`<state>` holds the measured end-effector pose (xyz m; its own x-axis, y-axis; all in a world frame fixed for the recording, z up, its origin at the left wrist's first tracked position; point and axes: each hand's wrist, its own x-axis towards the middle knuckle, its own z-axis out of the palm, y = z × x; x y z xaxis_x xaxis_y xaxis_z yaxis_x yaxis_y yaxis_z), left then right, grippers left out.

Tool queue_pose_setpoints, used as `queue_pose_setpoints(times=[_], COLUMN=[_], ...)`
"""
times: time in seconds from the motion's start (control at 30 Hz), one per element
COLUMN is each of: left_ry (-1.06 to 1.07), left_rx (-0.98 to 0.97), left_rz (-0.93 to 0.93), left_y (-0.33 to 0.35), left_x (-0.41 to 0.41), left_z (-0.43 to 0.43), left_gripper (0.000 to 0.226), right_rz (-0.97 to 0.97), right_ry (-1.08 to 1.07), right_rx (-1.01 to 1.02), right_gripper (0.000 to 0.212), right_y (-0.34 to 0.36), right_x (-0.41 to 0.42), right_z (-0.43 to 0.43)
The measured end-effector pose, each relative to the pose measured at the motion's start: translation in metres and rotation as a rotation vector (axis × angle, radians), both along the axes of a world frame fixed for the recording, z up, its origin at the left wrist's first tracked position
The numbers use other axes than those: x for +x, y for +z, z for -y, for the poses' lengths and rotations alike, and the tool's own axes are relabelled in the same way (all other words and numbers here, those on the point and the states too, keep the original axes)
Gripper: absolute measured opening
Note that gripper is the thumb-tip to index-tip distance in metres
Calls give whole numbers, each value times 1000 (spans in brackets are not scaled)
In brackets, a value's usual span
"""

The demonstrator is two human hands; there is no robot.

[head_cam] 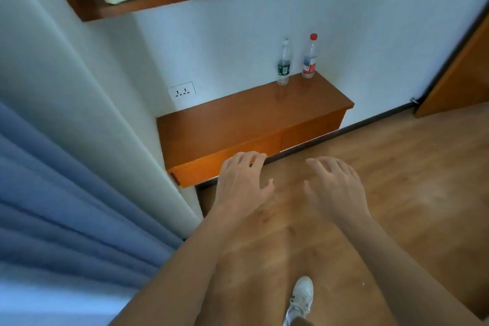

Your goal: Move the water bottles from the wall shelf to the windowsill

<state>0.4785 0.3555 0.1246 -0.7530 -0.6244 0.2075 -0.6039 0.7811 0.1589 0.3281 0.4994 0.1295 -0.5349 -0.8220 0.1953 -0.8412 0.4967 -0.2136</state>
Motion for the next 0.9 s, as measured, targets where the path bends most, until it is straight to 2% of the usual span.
queue_pose_setpoints(times=[0.33, 0.9], left_ry=[91, 103], left_rx=[-35, -12], left_rz=[7, 56], left_y=[13, -12], left_x=[-178, -366], left_z=[91, 221], left_gripper=[57, 60], right_rz=[-42, -61], right_ry=[39, 11], right_rx=[29, 44], right_gripper=[54, 52], right_y=[16, -6], right_x=[-193, -385], right_z=[97, 220])
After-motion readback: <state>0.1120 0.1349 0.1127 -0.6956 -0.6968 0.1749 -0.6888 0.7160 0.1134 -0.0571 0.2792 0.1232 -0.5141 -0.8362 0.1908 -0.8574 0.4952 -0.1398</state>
